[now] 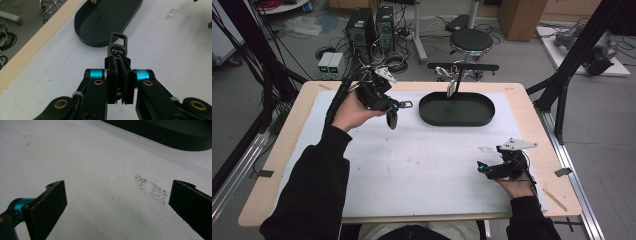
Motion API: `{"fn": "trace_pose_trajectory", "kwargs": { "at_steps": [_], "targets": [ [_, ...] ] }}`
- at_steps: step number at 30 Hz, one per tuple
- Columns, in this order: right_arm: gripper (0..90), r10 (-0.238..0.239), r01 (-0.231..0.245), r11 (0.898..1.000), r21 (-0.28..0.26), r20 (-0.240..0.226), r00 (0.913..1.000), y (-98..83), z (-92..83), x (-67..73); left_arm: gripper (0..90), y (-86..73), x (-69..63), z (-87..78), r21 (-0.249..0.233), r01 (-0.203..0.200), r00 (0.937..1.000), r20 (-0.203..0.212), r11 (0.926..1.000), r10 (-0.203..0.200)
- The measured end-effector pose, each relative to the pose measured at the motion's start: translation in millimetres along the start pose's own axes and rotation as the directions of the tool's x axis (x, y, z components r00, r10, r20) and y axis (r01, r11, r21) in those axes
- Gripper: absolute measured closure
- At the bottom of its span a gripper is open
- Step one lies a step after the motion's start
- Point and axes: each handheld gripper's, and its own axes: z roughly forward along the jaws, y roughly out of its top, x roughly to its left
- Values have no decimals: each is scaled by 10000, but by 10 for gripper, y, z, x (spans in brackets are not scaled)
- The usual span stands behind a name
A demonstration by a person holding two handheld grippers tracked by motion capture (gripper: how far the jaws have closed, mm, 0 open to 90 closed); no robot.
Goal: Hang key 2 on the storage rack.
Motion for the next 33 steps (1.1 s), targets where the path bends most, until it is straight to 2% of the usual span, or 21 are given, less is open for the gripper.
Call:
{"fn": "trace_pose_trajectory", "kwargs": {
  "at_steps": [10,14,21,24,30,33],
  "targets": [
    [8,13,-14,10000,-31,-59,10000,1,-1,-5,851,365,-21,244,-48,-65,9997,241,10000,66],
    [8,71,-71,10000,-46,-58,10000,0,-5,-16,851,584,-73,325,-118,-290,9987,427,9995,294],
    [8,71,-71,9999,-96,-46,10000,-3,-13,-24,851,942,-134,435,-78,-741,9964,418,9972,744],
    [8,85,-85,9999,-63,-22,10000,-7,-12,-32,850,1042,-117,470,-222,-669,9964,514,9975,680],
    [8,136,-136,9999,-94,-43,9999,-9,-23,-46,851,1225,-82,601,-195,-475,9978,461,9987,483],
    [8,126,-126,9998,-120,-44,9999,-9,-24,-51,851,1311,-95,672,-174,-586,9969,512,9981,594]
  ]
}}
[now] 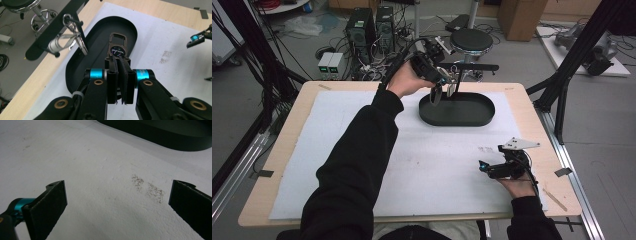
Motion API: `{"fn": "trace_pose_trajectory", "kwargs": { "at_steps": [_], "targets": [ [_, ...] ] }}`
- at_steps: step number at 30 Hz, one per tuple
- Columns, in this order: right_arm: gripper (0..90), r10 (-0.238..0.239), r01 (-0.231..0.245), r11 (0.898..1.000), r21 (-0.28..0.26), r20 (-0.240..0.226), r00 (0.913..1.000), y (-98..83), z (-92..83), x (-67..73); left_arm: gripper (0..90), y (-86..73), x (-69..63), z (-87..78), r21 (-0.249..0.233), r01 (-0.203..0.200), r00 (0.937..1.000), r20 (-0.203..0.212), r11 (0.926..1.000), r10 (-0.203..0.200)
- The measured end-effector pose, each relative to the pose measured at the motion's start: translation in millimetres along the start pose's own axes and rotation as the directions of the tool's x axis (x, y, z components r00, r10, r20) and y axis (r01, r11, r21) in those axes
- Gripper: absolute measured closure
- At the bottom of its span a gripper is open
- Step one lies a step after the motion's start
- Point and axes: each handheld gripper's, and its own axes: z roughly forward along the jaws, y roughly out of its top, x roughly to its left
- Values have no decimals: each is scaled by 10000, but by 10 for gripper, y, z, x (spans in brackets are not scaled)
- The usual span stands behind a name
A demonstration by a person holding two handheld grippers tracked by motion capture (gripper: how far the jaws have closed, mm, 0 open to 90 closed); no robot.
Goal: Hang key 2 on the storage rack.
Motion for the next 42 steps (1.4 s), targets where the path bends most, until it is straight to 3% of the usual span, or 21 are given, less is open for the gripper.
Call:
{"fn": "trace_pose_trajectory", "kwargs": {
  "at_steps": [5,18,22,27,35,39,42],
  "targets": [
    [8,36,-36,10000,-39,-89,10000,5,4,15,851,117,-25,135,-215,-78,9996,265,9997,84],
    [8,83,-83,9999,-77,-66,9999,4,0,11,850,302,-62,472,-567,-131,9999,-69,9983,127],
    [8,83,-84,9999,-100,-93,9999,7,1,13,851,319,-73,571,-707,-103,9992,-405,9974,74],
    [8,108,-109,9999,-120,-83,9999,8,3,0,850,345,-71,650,-1114,349,9916,-1200,9932,-483],
    [8,141,-142,9999,-99,-103,9998,8,6,-6,850,327,-15,786,-1224,551,9872,-1421,9909,-725],
    [8,127,-128,9998,-148,-82,9999,9,3,-8,850,292,-30,847,-1639,536,9848,-1544,9850,-792],
    [8,162,-163,9998,-144,-82,9998,10,3,-11,850,276,-31,912,-1685,630,9841,-1534,9837,-893]
  ]
}}
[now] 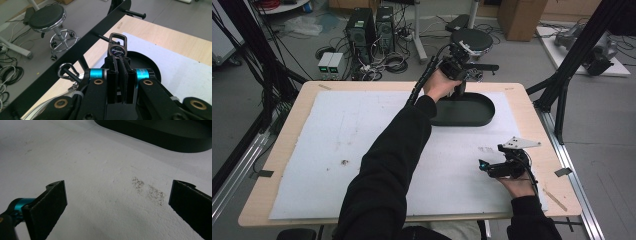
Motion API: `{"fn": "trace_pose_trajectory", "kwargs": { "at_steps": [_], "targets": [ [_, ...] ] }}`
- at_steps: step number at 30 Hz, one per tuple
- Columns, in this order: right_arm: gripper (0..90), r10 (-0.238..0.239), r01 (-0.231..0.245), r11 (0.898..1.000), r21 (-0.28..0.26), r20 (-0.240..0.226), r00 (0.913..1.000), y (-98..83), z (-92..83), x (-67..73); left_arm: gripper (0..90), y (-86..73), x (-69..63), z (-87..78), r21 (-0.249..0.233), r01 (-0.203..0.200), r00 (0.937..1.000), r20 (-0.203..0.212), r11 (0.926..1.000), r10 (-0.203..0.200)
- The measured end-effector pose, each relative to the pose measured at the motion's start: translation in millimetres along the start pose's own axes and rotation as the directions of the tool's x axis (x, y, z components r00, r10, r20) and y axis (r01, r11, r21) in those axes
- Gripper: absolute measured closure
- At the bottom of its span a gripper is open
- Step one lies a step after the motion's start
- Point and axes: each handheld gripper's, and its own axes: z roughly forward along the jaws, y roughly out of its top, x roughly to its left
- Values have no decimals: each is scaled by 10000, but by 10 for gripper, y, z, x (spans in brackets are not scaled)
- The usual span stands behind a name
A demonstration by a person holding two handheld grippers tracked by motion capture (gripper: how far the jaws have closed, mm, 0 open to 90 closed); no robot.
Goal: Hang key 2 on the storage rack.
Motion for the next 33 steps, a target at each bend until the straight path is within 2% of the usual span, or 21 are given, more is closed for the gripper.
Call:
{"fn": "trace_pose_trajectory", "kwargs": {
  "at_steps": [5,9,14,18,23,30,33],
  "targets": [
    [8,-21,21,10000,-37,31,10000,1,-4,-5,850,-41,-59,100,268,-123,9993,-345,9996,132],
    [8,-5,6,10000,-41,71,10000,-1,-8,-14,849,-59,-85,149,332,6,9983,-585,9994,14],
    [8,-16,18,10000,-93,127,9999,0,-10,-18,849,-74,-84,202,409,120,9939,-1101,9991,-74],
    [8,-56,67,9992,-398,274,9996,16,-46,-6,848,-73,-107,222,483,33,9923,-1242,9988,27],
    [8,-79,94,9990,-435,344,9994,18,-41,-4,848,-54,-100,245,410,29,9906,-1364,9992,27],
    [8,-116,128,9992,-386,301,9995,20,-27,-1,848,-28,-89,312,242,4,9819,-1894,9997,42],
    [8,-134,147,9991,-389,325,9994,16,-32,-2,840,-23,-72,289,278,71,9843,-1763,9996,-21]
  ]
}}
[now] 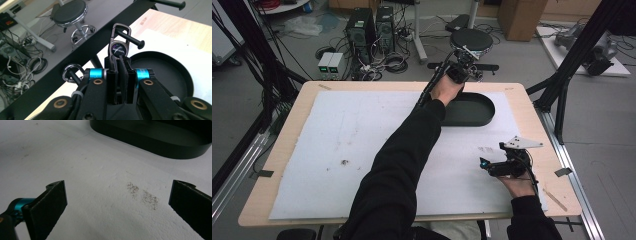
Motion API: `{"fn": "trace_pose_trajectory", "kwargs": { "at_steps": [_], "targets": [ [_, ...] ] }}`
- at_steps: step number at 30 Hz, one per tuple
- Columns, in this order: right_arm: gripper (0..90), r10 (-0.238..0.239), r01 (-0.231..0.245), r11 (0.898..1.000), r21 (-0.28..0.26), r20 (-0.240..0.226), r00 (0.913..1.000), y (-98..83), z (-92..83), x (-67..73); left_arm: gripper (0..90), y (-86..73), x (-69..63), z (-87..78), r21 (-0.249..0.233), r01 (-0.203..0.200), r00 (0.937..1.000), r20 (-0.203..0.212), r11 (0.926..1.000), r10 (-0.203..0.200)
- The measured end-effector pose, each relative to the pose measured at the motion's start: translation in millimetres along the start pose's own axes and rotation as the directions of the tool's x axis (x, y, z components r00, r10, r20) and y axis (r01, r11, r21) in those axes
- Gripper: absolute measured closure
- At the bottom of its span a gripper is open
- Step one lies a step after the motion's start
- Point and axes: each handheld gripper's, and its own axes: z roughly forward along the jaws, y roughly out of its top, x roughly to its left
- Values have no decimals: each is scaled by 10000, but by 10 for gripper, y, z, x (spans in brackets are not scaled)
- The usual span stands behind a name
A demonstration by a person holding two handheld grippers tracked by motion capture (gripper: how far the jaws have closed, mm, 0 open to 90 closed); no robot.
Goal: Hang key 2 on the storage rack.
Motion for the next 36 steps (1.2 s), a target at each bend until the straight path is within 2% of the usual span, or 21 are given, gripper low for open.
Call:
{"fn": "trace_pose_trajectory", "kwargs": {
  "at_steps": [3,6,8,9,10,11,12,13,15,17,19,23,26,29,30,33,36],
  "targets": [
    [8,2,-2,10000,-5,-1,10000,-2,-3,-3,786,6,27,-60,-204,184,9997,136,9996,-181],
    [8,-7,7,10000,-15,-4,10000,-1,-3,1,596,25,74,-154,-581,437,9988,257,9974,-423],
    [8,11,-11,10000,-8,-21,10000,1,-3,6,465,23,99,-208,-651,241,9997,66,9976,-238],
    [8,10,-10,10000,-5,-15,10000,2,-3,8,398,12,116,-225,-740,125,9997,239,9972,-107],
    [8,17,-17,10000,-6,-11,10000,3,-3,9,281,-2,131,-231,-616,-60,9985,544,9981,94],
    [8,22,-22,10000,-10,-14,10000,3,-4,11,181,-17,139,-227,-227,-156,9974,693,9996,171],
    [8,37,-37,10000,0,-11,10000,3,-6,13,100,-37,150,-224,182,-243,9957,904,9995,225],
    [8,42,-42,10000,-8,-7,10000,4,-6,14,67,-63,166,-235,306,-296,9932,1138,9991,260],
    [8,-8,8,10000,-36,19,10000,4,-7,9,55,-117,213,-290,31,-195,9866,1623,9998,187],
    [8,8,-8,10000,-33,38,10000,3,-9,9,55,-164,274,-351,-183,126,9791,2034,9998,-86],
    [8,18,-18,10000,-38,51,10000,3,-9,9,55,-200,325,-413,-261,240,9749,2219,9994,-176],
    [8,-11,11,10000,-20,60,10000,3,-7,12,45,-267,395,-518,-189,307,9680,2497,9993,-250],
    [8,-22,22,10000,-14,90,10000,1,-10,12,38,-327,421,-632,-370,296,9665,2561,9989,-191],
    [8,-32,32,10000,-9,102,9999,1,-15,15,17,-389,431,-733,-343,353,9587,2833,9988,-241],
    [8,-12,12,10000,-2,91,10000,0,-15,20,17,-412,428,-768,-358,347,9590,2823,9988,-232],
    [8,-46,46,10000,2,108,9999,1,-20,28,17,-482,437,-872,-503,381,9543,2982,9980,-214],
    [8,-30,30,10000,52,103,9999,-1,-21,33,17,-549,455,-945,-276,409,9458,3235,9988,-298]
  ]
}}
